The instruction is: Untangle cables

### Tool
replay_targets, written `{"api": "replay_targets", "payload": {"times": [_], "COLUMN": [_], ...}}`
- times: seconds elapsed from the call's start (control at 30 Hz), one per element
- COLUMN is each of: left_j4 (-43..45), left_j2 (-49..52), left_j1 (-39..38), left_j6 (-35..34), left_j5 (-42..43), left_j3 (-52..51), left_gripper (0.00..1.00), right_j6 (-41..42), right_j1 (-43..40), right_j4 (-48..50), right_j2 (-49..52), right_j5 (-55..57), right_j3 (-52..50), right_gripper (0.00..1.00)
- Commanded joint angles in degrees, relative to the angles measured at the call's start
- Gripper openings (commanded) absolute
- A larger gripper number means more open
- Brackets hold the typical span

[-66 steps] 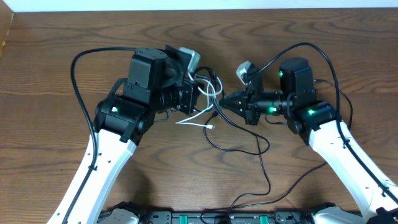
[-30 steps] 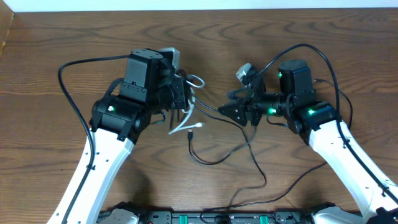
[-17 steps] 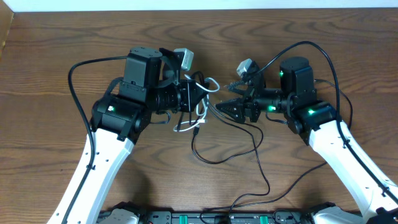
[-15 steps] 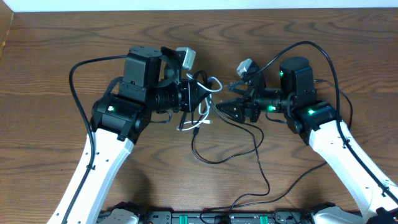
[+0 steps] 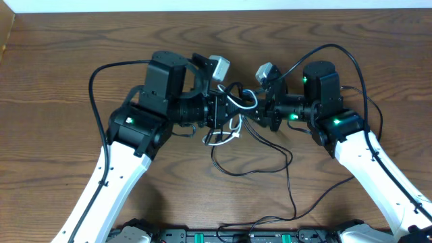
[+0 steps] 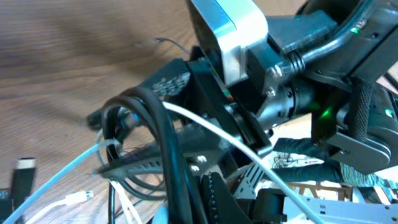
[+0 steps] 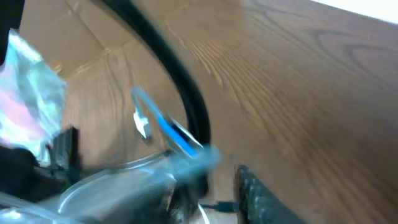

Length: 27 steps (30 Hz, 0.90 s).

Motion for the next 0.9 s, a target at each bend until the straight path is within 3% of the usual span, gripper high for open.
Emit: {"api": "replay_targets", "payload": {"times": [0.0,0.03,0.43,0.63,0.87], "left_j4": [0.63,0.63,0.35,-1.77,-7.82], "left_j2": [-0.15,-0.15,-0.15,-0.15,-0.13], "left_j1": [-0.63,-0.63,-0.63,-0.61,-0.61], "left_j6": [1.6,1.9,1.46,-6.23,-12.87], "left_j5": [0.74,0.22,-18.91,-37.53,-49.48], "left_j3": [0.66,0.66,0.66,0.66,0.63], "left_gripper": [0.08,0.08,0.08,0.08,0.08], "right_j6": [-0.15,-0.13,-0.15,-0.17,-0.15], "right_j1": [0.44,0.44,0.46,0.46,0.46], "right_j4": [0.26,0.22,-4.15,-5.11,-5.09], "right_j2": [-0.04,-0.04,-0.04,-0.04,-0.04], "right_j5": [-0.15,-0.15,-0.26,-3.87,-3.89], "right_j3": [0.17,0.17,0.17,0.17,0.17], "right_gripper": [0.06,0.01,0.01,0.01,0.01]}}
